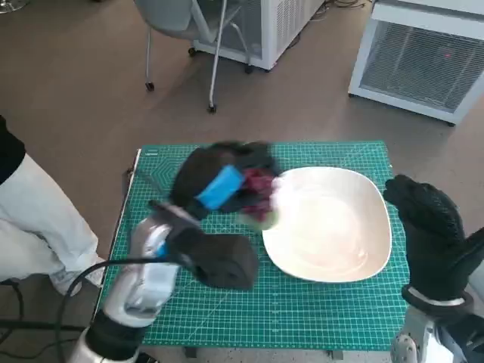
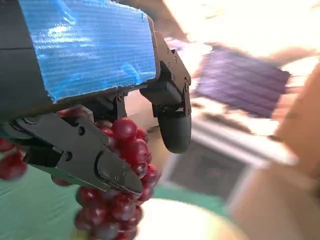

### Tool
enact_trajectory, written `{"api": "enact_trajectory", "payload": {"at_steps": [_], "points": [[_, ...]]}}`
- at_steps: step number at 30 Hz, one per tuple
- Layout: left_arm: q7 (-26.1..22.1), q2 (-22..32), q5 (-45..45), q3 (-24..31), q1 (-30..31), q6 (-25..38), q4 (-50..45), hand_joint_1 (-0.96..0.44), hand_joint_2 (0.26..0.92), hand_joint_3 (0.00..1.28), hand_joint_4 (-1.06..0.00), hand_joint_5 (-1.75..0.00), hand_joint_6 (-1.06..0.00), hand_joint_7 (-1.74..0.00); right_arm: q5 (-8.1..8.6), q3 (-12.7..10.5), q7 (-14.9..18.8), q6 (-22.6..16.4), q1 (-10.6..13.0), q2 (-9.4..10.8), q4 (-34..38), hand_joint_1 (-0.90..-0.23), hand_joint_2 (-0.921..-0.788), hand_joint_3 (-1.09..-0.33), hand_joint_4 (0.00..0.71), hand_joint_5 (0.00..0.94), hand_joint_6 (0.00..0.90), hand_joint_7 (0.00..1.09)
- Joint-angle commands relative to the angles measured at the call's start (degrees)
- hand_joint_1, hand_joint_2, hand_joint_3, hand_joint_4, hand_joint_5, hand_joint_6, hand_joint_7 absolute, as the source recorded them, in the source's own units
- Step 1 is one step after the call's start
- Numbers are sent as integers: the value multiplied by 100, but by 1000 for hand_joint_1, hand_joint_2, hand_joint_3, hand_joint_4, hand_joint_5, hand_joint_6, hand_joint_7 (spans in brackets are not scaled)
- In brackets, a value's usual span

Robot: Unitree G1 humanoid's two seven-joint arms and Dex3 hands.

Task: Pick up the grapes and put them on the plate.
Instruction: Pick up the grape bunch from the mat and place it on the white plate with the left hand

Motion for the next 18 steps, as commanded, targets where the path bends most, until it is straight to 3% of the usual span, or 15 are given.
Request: {"api": "enact_trajectory", "payload": {"at_steps": [1, 4, 8, 11, 15, 18], "points": [[-61, -125, 30, -107, -384, -234, 3, 2, 902, 22, -784, -1153, -728, -975, -13, -24, -35, 46, 177, -6, -23, -401, -921, -578, 498, 357, 251, 838], [-101, -206, 2, -133, -494, -311, -3, 2, 894, 59, -731, -1162, -718, -1048, -7, -43, -33, 37, 203, -20, -38, -401, -921, -579, 498, 357, 251, 839], [-115, -344, 4, -196, -649, -390, 36, 2, 749, 371, -661, -1243, -665, -1191, 8, -72, -30, 33, 230, -32, -51, -403, -921, -583, 498, 357, 252, 839], [-121, -440, -11, -230, -740, -443, 90, 2, 690, 512, -620, -1303, -628, -1262, 8, -85, -32, 27, 233, -28, -45, -404, -921, -584, 498, 356, 252, 838], [-128, -608, -129, -261, -866, -558, 253, 2, 662, 586, -592, -1343, -602, -1306, 20, -91, -34, 28, 251, -11, -61, -408, -921, -582, 500, 356, 254, 837], [-86, -694, -168, -273, -934, -678, 434, 4, 675, 553, -579, -1424, -662, -1146, 46, -96, -27, 32, 273, 1, -73, -408, -921, -582, 500, 355, 254, 837]]}}
